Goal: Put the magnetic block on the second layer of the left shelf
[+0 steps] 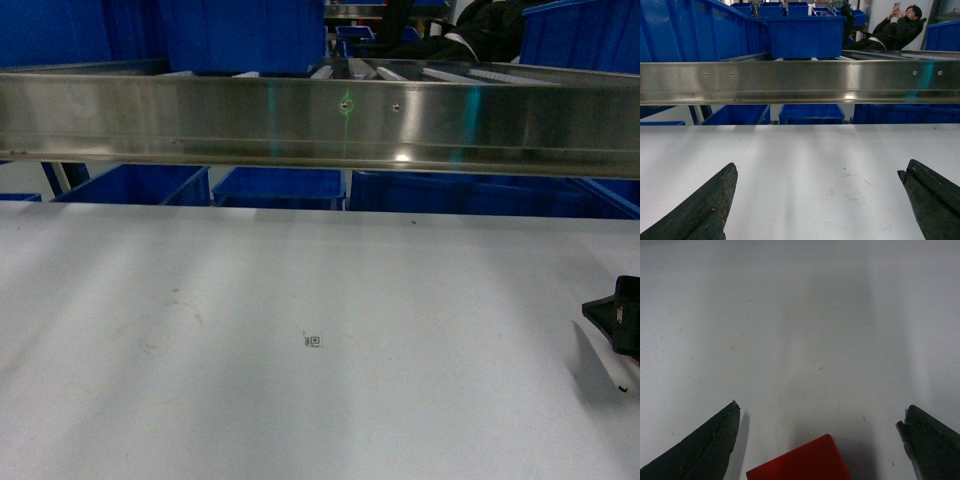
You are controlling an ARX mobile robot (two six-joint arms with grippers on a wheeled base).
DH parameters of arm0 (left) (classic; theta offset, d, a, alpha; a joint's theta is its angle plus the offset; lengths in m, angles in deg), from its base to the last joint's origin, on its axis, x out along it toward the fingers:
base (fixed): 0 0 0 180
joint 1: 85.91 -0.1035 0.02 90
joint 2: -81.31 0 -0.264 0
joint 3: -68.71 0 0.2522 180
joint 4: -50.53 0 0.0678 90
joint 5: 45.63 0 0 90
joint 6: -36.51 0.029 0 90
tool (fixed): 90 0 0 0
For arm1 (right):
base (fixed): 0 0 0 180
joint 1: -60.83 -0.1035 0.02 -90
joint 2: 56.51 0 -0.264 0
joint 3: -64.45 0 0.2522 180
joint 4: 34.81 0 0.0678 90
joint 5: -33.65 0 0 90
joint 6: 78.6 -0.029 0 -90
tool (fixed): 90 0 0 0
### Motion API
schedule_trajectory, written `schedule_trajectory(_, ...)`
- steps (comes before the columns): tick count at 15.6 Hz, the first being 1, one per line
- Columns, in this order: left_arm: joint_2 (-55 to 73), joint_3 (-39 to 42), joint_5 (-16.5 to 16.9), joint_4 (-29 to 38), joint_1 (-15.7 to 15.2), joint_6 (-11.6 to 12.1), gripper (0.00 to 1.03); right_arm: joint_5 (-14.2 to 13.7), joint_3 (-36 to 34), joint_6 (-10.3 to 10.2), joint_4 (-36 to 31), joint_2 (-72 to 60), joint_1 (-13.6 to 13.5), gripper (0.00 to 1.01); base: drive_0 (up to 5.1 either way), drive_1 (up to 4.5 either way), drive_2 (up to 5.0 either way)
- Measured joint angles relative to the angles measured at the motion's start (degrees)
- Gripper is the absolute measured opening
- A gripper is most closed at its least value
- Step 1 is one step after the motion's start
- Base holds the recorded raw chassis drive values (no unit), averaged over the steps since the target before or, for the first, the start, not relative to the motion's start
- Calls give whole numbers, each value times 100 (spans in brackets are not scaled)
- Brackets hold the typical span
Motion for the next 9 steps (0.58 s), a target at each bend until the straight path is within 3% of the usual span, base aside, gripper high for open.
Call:
schedule_trajectory(7, -2, 0, 0, 0, 0, 0, 98, -4, 31, 247, -468, -310, -9, 97, 0, 0, 0)
schedule_trajectory(9, -2, 0, 0, 0, 0, 0, 98, -31, -2, 369, -509, -334, -4, 75, 0, 0, 0)
